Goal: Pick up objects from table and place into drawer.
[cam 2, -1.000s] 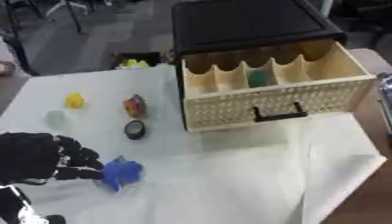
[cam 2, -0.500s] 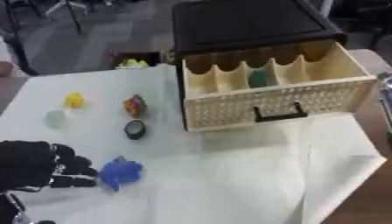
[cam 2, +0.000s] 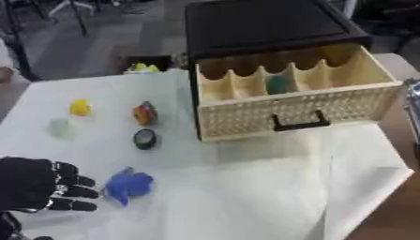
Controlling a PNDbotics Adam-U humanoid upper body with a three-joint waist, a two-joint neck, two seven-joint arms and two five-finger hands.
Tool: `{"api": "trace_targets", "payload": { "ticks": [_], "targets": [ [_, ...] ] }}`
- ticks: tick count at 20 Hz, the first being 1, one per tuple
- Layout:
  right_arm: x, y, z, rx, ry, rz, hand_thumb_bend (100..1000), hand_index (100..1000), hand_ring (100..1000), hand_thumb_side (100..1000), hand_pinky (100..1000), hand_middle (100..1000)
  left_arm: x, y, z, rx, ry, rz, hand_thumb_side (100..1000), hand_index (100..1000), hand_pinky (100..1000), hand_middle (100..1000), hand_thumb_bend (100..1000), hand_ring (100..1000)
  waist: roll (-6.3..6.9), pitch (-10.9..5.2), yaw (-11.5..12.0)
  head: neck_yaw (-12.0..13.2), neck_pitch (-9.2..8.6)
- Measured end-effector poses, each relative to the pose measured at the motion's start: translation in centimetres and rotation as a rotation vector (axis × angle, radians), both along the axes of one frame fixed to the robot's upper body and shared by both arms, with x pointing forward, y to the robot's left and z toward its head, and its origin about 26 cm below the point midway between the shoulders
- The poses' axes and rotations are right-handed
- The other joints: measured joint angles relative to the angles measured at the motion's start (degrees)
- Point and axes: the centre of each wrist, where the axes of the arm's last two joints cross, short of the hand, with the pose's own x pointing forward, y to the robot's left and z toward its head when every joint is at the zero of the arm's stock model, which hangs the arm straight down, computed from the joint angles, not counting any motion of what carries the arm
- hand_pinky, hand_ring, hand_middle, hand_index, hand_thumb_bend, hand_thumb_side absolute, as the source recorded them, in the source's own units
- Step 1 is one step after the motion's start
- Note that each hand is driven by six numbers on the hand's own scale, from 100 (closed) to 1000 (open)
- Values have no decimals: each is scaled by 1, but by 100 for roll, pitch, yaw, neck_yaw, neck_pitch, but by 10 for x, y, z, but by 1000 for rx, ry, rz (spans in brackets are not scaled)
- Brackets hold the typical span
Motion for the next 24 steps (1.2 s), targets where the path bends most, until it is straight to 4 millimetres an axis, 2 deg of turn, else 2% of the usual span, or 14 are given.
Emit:
{"api": "trace_targets", "payload": {
  "ticks": [6, 9, 19, 22, 24],
  "targets": [
    [0, -1, -2, 6, 5, -1, 100, 697, 539, 607, 386, 485, 8, 5, -13, 1, 22, 14, 825, 982, 718, 877, 159, 892, -1, 3, -20, 2, 0],
    [0, -1, -2, 10, 5, -1, 103, 697, 539, 608, 385, 485, 11, 6, -17, -22, 35, 16, 788, 973, 716, 868, 105, 888, -1, 4, -23, 3, -1],
    [0, -1, -3, 9, 12, -2, 102, 696, 539, 608, 384, 485, 9, -1, -3, -140, 50, -24, 706, 958, 720, 859, 100, 888, 2, 5, -25, 2, -7],
    [0, -1, -3, 9, 13, -2, 100, 696, 540, 607, 385, 485, 8, -4, 5, -170, 44, -29, 738, 969, 730, 866, 100, 896, 2, 4, -20, 0, -10],
    [0, -1, -3, 10, 14, -1, 100, 697, 540, 607, 386, 486, 11, -3, 7, -182, 45, -17, 811, 988, 744, 877, 100, 908, 1, 2, -20, -1, -24]
  ]
}}
